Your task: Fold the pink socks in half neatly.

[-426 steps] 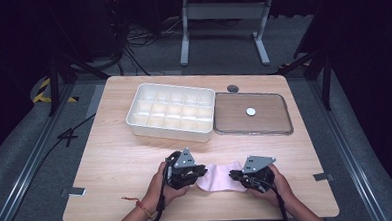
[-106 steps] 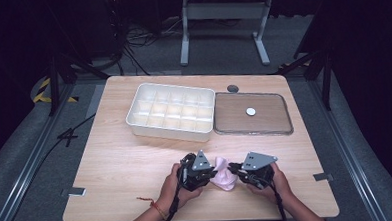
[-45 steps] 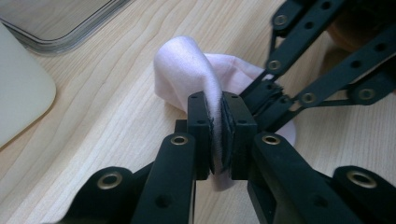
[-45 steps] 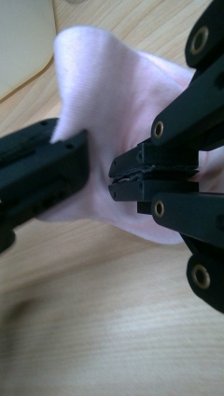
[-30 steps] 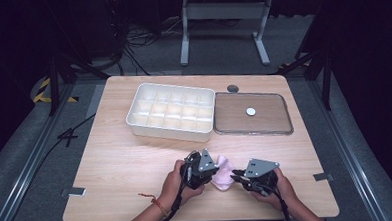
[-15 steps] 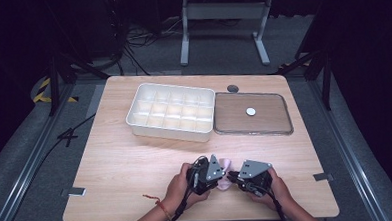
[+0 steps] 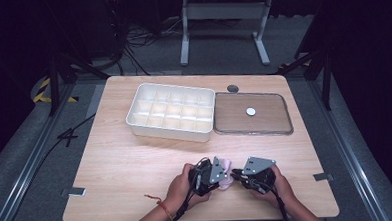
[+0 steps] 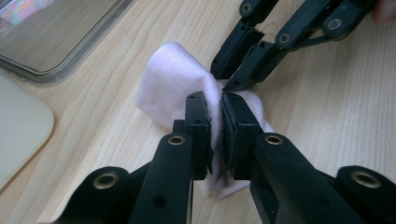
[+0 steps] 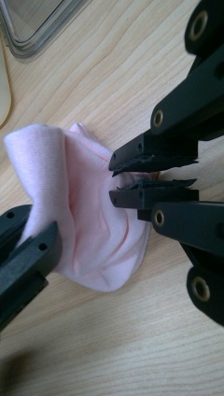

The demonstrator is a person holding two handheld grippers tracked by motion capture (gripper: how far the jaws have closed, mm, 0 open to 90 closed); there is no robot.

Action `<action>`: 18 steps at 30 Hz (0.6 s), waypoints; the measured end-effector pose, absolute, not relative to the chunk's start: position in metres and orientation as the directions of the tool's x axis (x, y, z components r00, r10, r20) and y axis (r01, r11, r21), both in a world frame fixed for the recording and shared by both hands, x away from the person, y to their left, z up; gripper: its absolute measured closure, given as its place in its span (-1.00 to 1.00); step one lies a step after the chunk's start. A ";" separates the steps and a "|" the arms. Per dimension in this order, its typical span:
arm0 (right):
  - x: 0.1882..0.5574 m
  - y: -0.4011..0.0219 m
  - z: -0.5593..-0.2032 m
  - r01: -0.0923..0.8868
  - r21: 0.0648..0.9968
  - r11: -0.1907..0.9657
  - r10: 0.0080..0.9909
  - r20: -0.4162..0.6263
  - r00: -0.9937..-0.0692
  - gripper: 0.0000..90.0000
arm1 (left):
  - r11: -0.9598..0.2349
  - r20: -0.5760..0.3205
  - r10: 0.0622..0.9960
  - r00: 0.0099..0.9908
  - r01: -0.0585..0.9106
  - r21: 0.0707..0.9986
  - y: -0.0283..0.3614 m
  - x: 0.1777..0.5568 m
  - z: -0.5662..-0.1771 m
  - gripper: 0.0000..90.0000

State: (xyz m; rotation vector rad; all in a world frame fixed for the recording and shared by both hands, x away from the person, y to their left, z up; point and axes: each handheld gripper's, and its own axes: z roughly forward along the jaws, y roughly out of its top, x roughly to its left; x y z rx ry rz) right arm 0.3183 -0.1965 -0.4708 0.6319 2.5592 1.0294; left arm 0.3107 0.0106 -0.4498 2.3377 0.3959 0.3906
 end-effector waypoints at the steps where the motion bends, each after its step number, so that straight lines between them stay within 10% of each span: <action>1: 0.319 -0.196 -0.471 0.285 0.711 0.643 0.509 -0.119 -0.853 0.80 | -0.694 0.164 0.386 0.908 0.169 0.700 0.011 0.311 -0.450 0.80; 18: 0.322 -0.192 -0.430 0.205 0.821 0.533 0.510 -0.119 -0.852 0.78 | -0.717 0.164 0.369 0.915 0.168 0.677 0.005 0.310 -0.462 0.75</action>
